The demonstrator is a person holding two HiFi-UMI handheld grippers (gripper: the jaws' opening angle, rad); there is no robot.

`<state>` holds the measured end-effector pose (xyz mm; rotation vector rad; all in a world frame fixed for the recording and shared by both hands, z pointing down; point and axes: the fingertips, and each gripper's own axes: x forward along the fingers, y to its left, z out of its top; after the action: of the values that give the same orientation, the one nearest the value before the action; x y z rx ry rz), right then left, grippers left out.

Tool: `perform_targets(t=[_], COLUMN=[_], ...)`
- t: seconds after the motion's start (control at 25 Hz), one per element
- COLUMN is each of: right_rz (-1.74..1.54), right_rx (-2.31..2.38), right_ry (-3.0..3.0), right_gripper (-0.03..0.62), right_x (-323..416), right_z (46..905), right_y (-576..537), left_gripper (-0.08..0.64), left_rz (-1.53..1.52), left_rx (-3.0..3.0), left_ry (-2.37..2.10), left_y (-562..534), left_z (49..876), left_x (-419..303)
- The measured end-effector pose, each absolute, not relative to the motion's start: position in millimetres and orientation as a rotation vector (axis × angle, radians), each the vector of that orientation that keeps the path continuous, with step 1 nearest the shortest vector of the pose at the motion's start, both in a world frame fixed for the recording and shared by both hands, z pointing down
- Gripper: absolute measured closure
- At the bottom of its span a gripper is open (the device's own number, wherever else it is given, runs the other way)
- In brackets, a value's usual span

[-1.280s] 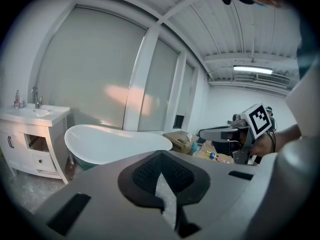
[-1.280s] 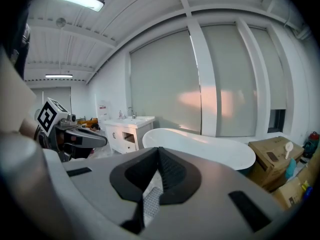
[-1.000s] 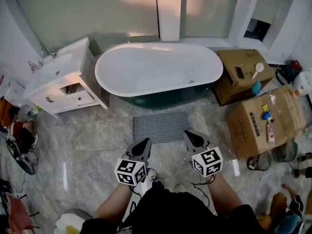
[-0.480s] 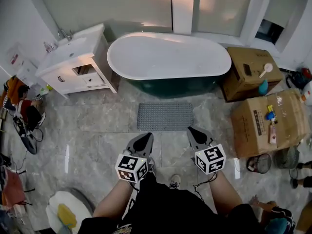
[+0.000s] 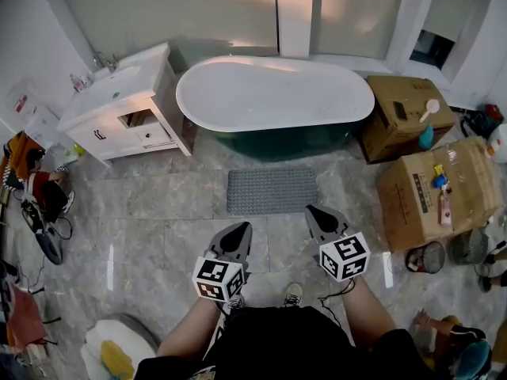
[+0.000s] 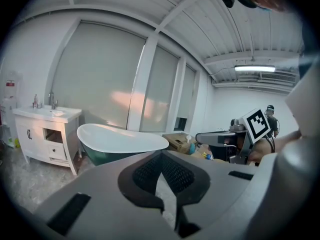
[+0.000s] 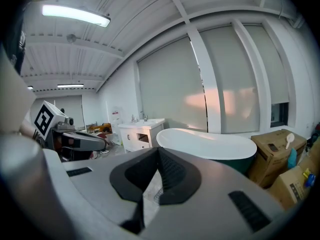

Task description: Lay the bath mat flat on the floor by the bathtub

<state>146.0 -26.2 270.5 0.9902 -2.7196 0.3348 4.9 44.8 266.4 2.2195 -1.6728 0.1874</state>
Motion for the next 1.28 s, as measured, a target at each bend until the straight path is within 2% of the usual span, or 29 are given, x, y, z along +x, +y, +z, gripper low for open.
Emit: perform_targets(t=[0.52,1.28], right_rz=[0.334,0.299], right_rx=[1.088,1.114], right_ry=[-2.685,-2.668], right_gripper=[0.575,0.577], right_x=[59,60], right_z=[264,258], right_y=[24,53], left_gripper=[0.543,0.543], left_rz=[0.165,0.144], left_rx=[2.285,2.307], left_ry=[-1.613,-1.586], left_y=[77,100], left_z=[258,253], left_x=[-83,-85])
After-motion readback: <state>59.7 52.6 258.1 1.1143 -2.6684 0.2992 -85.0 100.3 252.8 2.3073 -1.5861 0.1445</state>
